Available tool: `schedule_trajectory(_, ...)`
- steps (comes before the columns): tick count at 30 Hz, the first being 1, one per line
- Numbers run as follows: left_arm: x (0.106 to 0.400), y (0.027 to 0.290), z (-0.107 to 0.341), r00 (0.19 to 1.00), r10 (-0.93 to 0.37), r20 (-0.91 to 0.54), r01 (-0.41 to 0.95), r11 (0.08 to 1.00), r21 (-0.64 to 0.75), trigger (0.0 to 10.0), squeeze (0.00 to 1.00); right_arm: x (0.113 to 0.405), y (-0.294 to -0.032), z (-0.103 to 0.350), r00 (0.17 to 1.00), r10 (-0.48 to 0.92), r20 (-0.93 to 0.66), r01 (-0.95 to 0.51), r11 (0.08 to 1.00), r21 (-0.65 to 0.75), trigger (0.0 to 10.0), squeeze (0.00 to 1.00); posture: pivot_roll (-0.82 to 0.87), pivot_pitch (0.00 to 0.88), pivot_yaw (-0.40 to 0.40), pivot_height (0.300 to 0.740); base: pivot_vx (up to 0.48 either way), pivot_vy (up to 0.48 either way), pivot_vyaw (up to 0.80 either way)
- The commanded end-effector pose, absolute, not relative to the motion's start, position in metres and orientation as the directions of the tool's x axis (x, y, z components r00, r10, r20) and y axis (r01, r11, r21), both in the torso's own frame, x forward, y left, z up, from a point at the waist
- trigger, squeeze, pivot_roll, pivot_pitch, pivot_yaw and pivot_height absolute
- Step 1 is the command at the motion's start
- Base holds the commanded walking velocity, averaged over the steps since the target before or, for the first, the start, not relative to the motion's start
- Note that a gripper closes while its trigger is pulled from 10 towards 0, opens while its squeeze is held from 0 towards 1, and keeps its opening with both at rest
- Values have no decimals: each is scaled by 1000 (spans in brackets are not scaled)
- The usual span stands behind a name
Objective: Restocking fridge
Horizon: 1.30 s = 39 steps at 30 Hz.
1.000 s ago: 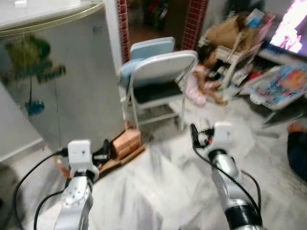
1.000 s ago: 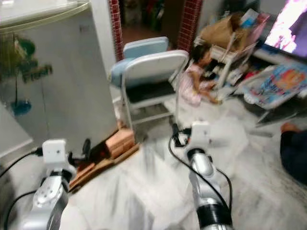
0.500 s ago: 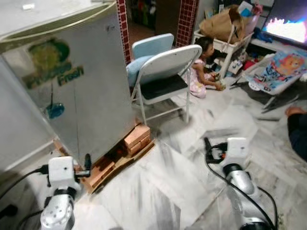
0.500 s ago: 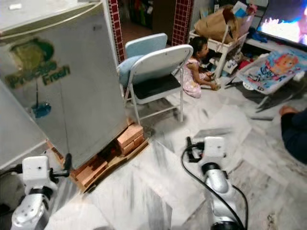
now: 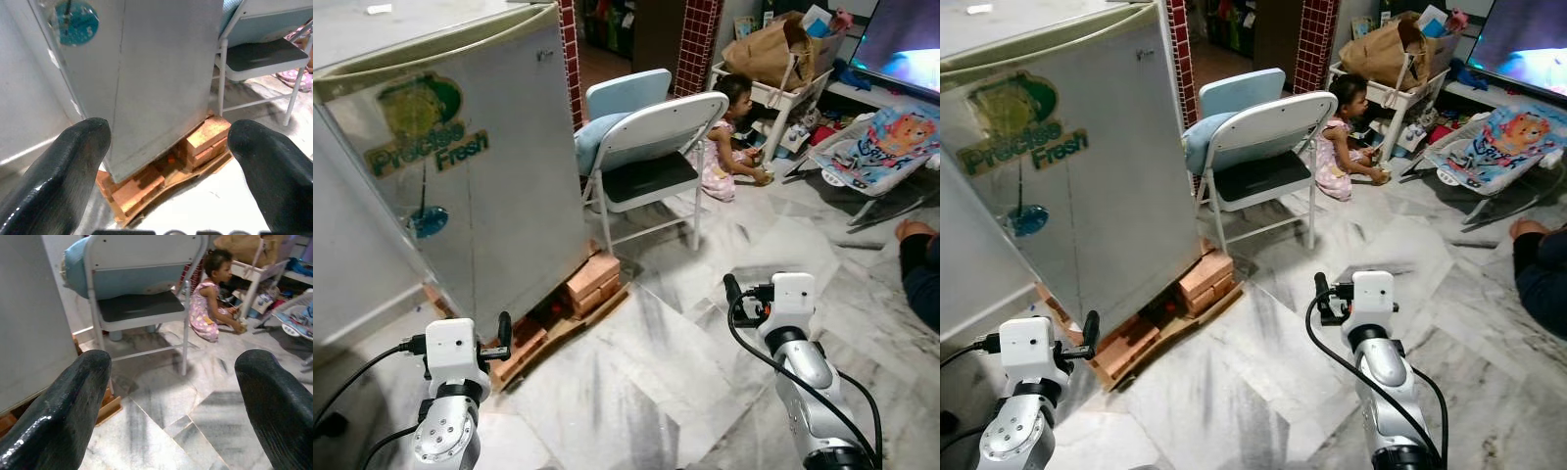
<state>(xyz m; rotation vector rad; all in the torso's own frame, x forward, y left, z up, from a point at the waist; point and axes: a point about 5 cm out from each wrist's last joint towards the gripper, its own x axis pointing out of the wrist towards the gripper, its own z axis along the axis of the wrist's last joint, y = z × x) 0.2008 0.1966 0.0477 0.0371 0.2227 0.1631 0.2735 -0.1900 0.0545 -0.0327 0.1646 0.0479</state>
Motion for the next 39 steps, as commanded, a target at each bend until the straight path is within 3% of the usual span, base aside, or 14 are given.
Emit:
schedule_trajectory(1, 200, 198, 51, 965, 174, -196, -164, 984, 66, 10000, 0, 276, -186, 58, 984, 71, -162, -78, 996, -39, 10000, 0, -14, 12, -29, 740, 0, 0, 0)
schedule_trajectory(7, 200, 196, 50, 963, 169, -210, -160, 985, 60, 10000, 0, 280, -184, 60, 986, 65, -153, -70, 997, -30, 10000, 0, -21, 17, -6, 740, 0, 80, 0)
schedule_trajectory(14, 210, 205, 56, 968, 164, -190, -153, 986, 73, 10000, 0, 279, -180, 60, 987, 65, -149, -68, 997, -20, 10000, 0, -36, 28, 16, 740, 0, 480, 0)
schedule_trajectory(39, 217, 197, 58, 975, 142, -170, -131, 989, 74, 10000, 0, 289, -177, 64, 989, 65, -135, -69, 997, -26, 10000, 0, -28, 28, 21, 740, 0, 480, 0)
